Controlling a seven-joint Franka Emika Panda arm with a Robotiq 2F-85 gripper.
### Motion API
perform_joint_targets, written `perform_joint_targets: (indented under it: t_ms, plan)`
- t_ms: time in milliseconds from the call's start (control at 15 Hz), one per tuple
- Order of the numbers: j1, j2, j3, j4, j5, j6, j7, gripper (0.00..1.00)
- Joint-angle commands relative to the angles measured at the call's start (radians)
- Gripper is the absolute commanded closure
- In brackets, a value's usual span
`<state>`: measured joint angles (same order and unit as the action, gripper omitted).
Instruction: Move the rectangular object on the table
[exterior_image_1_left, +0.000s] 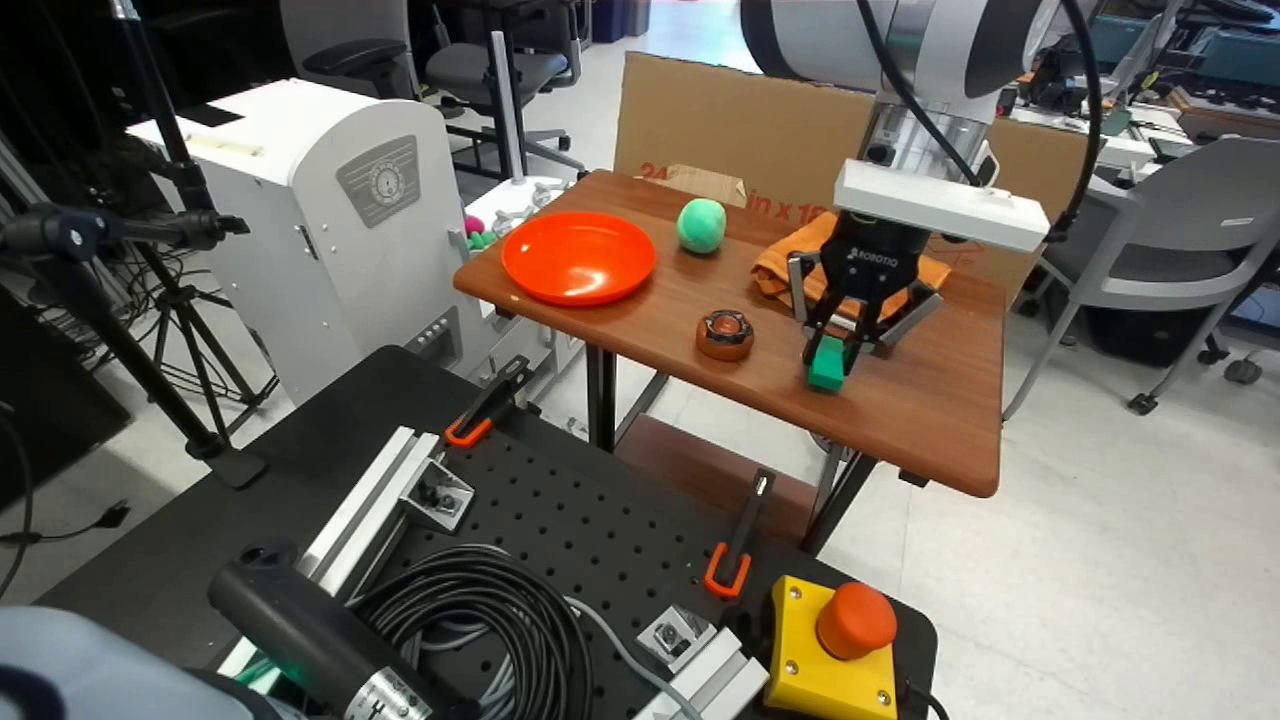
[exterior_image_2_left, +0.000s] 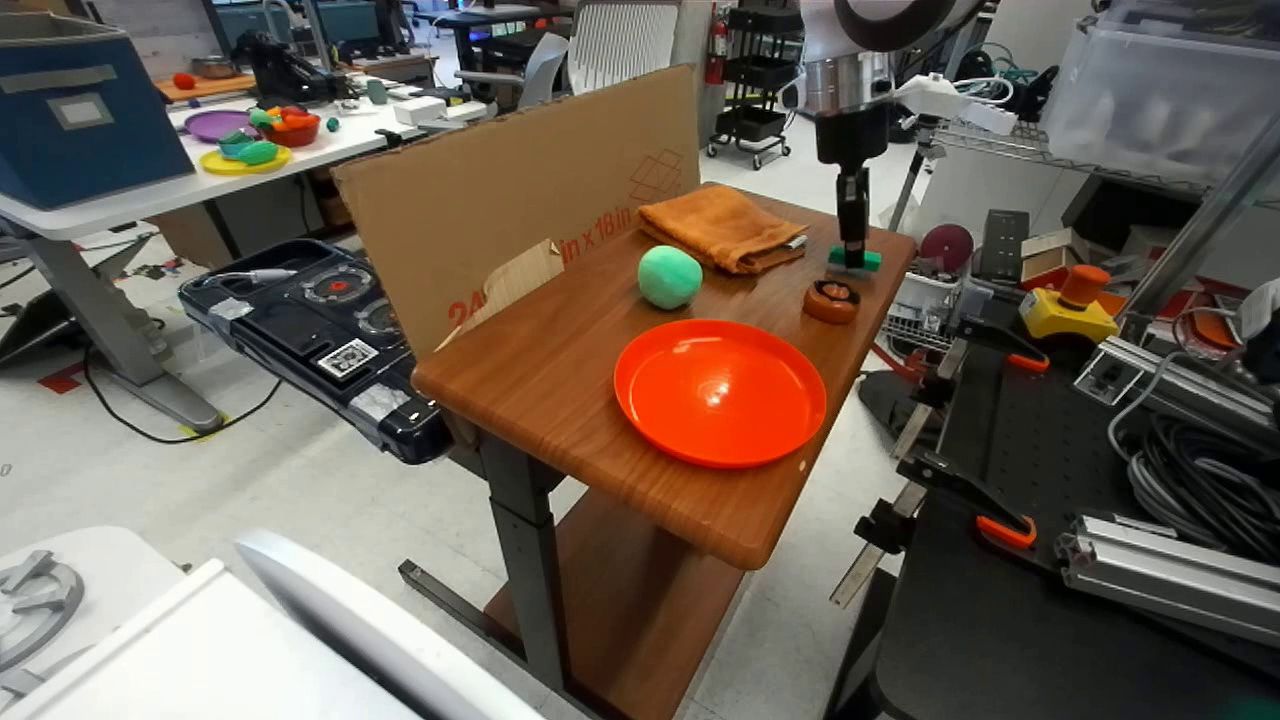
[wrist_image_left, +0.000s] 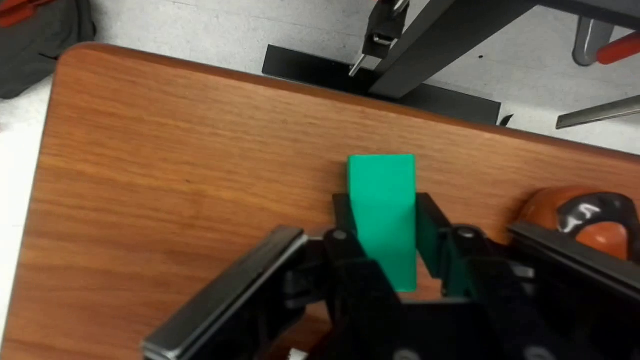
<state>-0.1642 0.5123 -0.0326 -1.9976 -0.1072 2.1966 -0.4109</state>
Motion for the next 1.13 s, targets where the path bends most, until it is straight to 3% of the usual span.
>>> perform_joint_targets:
  t_ms: [0,67,467,867,933,1067]
  plan:
    - [0.009,0.010,0.013,0.012,0.002,-0.007,0.011,0.42]
    - [0.012,0.004,0.010,0.002,-0.003,-0.008,0.013,0.41]
    - [0.004,-0.066,-0.005,-0.083,-0.021,0.005,0.002,0.01]
    - [-0.059,-0.342,-0.041,-0.307,-0.031,-0.025,-0.121,0.00]
    - [-0.033,-0.211,-0.034,-0.204,-0.022,-0.015,-0.059,0.00]
    - [-0.045,-0.299,-0.052,-0.265,-0.022,-0.024,-0.082,0.00]
